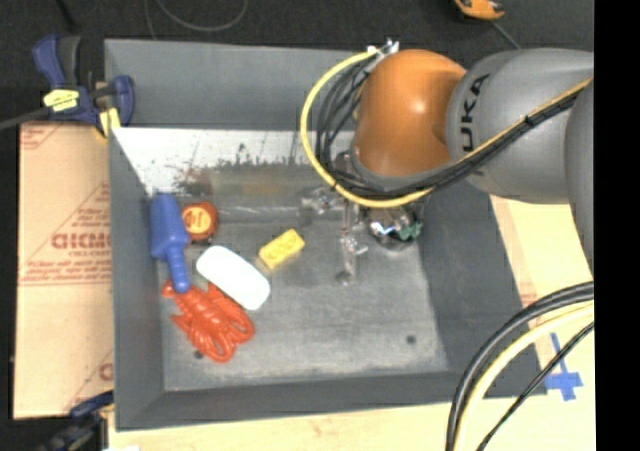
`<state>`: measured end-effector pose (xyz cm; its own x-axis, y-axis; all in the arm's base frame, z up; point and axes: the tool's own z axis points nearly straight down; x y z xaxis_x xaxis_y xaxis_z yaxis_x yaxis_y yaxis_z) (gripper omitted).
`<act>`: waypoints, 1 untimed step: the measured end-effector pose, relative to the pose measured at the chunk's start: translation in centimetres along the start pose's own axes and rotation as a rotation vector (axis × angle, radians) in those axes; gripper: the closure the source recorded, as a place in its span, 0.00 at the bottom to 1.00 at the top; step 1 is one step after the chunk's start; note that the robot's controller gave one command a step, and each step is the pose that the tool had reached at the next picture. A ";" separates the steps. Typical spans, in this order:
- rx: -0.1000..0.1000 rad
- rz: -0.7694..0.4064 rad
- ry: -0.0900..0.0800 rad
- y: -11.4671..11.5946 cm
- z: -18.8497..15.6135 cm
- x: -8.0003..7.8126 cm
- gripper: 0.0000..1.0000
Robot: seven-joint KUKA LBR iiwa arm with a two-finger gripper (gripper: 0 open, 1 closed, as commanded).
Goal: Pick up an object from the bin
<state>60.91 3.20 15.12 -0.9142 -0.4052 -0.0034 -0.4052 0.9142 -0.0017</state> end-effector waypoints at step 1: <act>-0.002 0.171 0.001 2.0 1.6 -1.4 0.00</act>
Offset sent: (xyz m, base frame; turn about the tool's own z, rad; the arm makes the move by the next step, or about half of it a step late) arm 0.0365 0.0581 -0.0536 -0.1919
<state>61.36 5.62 13.48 -0.9698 -0.2439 -0.0028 -0.2439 0.9698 0.0005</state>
